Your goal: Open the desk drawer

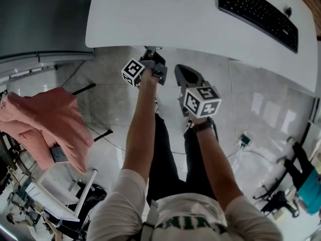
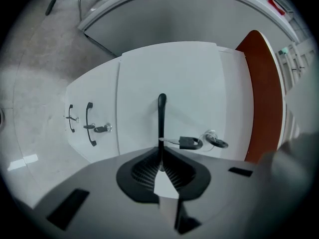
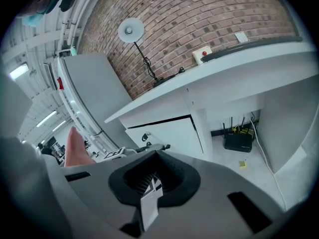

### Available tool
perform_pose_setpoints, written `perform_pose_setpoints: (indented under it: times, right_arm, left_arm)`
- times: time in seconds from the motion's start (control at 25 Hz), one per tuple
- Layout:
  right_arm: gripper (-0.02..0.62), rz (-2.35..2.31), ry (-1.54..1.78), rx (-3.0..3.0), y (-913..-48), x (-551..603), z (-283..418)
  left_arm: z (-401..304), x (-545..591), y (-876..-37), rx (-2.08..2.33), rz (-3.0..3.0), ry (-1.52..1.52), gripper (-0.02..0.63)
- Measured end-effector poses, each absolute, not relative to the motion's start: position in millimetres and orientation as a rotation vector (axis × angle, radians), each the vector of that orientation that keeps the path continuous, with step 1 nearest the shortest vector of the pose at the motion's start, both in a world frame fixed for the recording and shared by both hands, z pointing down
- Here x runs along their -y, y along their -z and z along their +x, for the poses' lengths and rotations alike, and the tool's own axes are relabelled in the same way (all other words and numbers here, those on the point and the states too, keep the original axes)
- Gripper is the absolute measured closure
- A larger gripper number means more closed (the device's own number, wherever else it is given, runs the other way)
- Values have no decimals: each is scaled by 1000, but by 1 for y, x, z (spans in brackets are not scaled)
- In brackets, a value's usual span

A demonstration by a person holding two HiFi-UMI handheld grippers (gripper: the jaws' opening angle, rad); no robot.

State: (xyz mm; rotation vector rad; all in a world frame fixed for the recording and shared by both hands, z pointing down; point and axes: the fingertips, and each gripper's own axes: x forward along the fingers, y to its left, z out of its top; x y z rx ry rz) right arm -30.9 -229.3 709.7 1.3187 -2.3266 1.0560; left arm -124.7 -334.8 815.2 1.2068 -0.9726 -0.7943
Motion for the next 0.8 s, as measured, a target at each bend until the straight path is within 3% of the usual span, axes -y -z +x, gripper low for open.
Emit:
perform_pose_setpoints:
  times: [0.8]
  right_arm:
    - [592,1274,-1051,2431,-690,228,-43]
  left_arm:
    - [-126,331,-813,1002,1189,785,588]
